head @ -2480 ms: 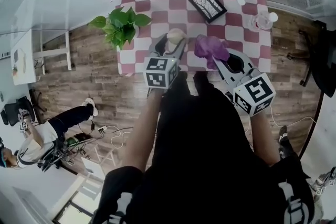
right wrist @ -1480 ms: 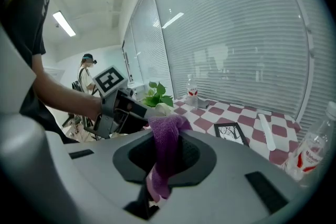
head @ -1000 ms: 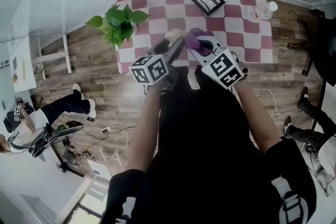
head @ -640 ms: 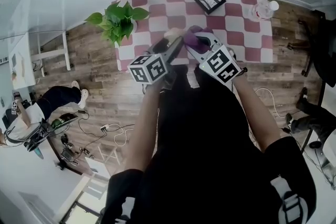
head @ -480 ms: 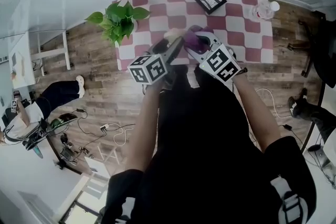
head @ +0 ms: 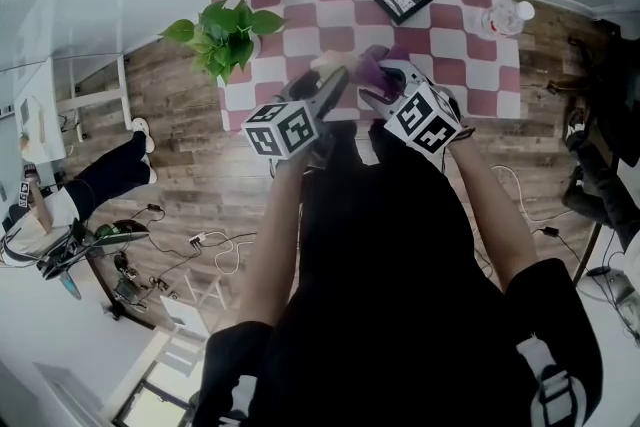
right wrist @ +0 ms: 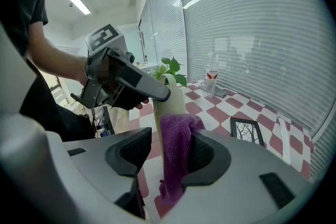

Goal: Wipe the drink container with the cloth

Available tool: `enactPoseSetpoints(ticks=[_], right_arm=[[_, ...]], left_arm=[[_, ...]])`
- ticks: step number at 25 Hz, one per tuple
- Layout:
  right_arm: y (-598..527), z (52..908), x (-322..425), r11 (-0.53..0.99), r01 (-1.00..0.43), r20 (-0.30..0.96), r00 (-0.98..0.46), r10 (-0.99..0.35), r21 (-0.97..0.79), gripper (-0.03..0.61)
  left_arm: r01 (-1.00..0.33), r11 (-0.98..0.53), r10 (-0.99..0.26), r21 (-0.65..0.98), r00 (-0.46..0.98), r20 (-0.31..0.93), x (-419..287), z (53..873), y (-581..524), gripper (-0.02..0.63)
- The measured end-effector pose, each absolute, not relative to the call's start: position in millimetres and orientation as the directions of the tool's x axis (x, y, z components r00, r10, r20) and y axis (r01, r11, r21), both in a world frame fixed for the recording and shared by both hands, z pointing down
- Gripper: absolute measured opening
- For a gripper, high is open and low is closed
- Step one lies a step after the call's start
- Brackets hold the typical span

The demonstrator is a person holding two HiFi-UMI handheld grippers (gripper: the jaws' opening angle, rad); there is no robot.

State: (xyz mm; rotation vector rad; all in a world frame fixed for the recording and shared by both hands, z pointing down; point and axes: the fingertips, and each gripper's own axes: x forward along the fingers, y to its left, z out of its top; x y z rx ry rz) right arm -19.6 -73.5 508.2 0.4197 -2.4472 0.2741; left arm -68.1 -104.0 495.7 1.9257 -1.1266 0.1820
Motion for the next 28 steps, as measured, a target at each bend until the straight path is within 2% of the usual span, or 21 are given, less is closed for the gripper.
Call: enactPoseSetpoints(ticks=[14,20,28], right_arm=[[-60,482,-24,0.95,-0.285,0.575,-0.801,-0.163,-0.127,0.184],[-76,477,-38,0.953,-0.286,0.551,-0.813,-0.188,-0.098,0.077],[-83,482,-57,0.965,-0.259,0.564,-0.805,-0.186,-0.051,0.072]], left_arm=[[-0.759,-0.231,-0.619,0.608,0.597,0.51,-68,496,-102,0.267],[-0.748,-0.238,-0.615,0.619,0.61,0.5,-69,496,-105,0.267],[-0.734,-0.18,-0.623,0.655,0.6,0.502,-82,502,-110,0.267]])
